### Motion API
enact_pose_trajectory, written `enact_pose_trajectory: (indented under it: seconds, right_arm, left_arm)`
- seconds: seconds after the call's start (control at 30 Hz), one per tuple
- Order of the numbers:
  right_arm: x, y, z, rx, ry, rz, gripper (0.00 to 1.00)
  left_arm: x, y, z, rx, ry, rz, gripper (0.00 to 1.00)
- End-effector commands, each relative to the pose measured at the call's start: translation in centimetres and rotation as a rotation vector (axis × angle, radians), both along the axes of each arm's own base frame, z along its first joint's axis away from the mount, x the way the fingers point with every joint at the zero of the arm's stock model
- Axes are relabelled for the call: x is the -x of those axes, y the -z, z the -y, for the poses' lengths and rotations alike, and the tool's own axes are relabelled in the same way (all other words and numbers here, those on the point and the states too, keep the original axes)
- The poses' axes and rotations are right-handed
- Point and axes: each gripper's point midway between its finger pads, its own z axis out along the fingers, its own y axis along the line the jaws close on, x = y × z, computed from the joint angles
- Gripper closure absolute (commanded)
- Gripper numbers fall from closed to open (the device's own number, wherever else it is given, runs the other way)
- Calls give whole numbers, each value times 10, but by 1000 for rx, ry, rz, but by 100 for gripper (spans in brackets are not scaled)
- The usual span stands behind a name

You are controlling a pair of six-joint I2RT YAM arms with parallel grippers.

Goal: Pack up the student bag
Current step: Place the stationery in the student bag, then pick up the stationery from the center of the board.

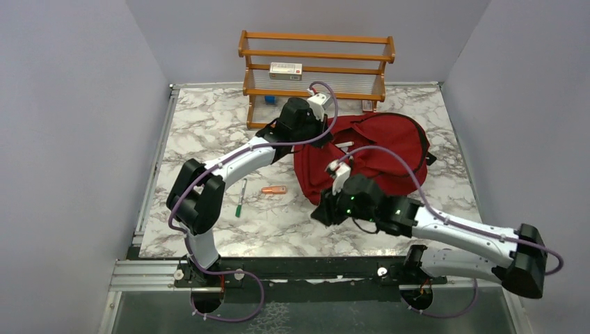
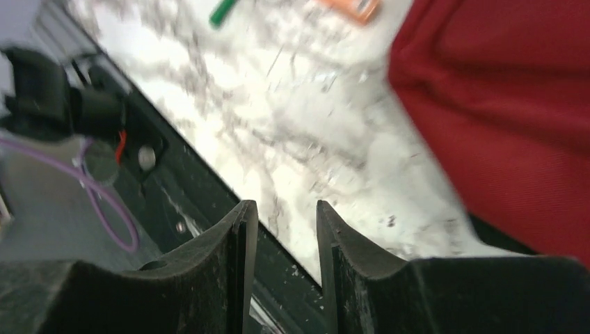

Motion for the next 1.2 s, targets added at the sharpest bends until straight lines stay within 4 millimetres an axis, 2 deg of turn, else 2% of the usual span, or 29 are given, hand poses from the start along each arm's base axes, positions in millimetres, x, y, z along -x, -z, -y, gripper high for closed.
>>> enact_pose_trajectory:
  seconds: [0.0, 0.07, 0.17, 0.33, 0.47, 0.57, 0.67, 0.77, 0.97, 1.17]
  right_arm:
    - [18, 32, -37, -16, -30, 49, 59]
    - [29, 49, -54, 2, -97, 54, 59]
    - [33, 64, -82, 25, -168, 61, 59]
    - [26, 89, -133, 19, -250, 67, 58]
    - [22, 100, -175, -31, -308, 65, 58]
    - [12, 107, -198, -19, -301, 71, 57]
    - [-4, 111, -213, -7, -245, 85, 56]
    - [-18, 118, -218, 22, -167, 84, 53]
    - [-46, 133, -223, 110, -43, 105, 47]
    - [-62, 144, -227, 165, 14, 136, 41]
  left_arm:
    - [-13, -24, -8, 27, -30, 37, 100]
    - [-14, -26, -10, 29, -34, 42, 100]
    - [-14, -28, -11, 29, -34, 46, 100]
    - [-13, -40, -13, 24, -27, 66, 100]
    - [-16, -56, -23, 20, -41, 94, 100]
    - [-18, -64, -29, 20, -52, 111, 100]
    - [-18, -68, -31, 24, -49, 117, 100]
    - [-17, -69, -31, 27, -48, 120, 100]
    - [-19, -70, -35, 29, -57, 124, 100]
    - [-20, -67, -35, 27, -57, 123, 100]
